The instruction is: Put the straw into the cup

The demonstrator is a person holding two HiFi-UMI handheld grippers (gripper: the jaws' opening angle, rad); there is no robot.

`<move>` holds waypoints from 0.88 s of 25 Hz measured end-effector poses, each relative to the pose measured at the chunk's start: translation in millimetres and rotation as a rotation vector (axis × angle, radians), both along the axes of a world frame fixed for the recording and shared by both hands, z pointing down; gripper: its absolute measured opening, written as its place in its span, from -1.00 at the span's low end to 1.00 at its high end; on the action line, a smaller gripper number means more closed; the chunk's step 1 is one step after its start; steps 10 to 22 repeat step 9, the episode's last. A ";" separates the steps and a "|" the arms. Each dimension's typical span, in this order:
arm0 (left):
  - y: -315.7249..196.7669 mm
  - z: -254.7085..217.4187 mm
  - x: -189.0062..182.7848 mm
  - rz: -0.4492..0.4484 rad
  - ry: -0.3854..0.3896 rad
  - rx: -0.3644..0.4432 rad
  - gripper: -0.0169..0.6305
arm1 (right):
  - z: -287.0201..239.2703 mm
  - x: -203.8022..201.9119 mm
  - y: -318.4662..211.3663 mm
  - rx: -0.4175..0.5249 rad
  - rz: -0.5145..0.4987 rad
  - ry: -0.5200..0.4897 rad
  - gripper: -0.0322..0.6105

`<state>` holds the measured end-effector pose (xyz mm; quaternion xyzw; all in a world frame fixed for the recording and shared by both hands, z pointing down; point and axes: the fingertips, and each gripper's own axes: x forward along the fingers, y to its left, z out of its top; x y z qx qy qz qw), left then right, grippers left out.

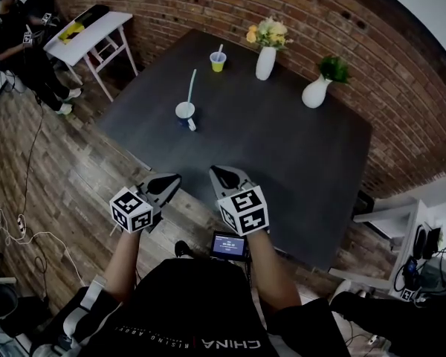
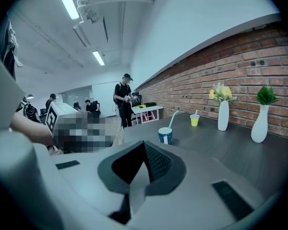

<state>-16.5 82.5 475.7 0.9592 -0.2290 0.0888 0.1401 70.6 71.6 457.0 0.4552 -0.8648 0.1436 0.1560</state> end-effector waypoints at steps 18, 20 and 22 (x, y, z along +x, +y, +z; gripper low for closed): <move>-0.4 -3.4 7.4 0.018 -0.003 0.003 -0.94 | -4.1 -2.0 -6.6 0.010 -0.024 -0.022 -0.89; -0.4 -3.4 7.4 0.018 -0.003 0.003 -0.94 | -4.1 -2.0 -6.6 0.010 -0.024 -0.022 -0.89; -0.4 -3.4 7.4 0.018 -0.003 0.003 -0.94 | -4.1 -2.0 -6.6 0.010 -0.024 -0.022 -0.89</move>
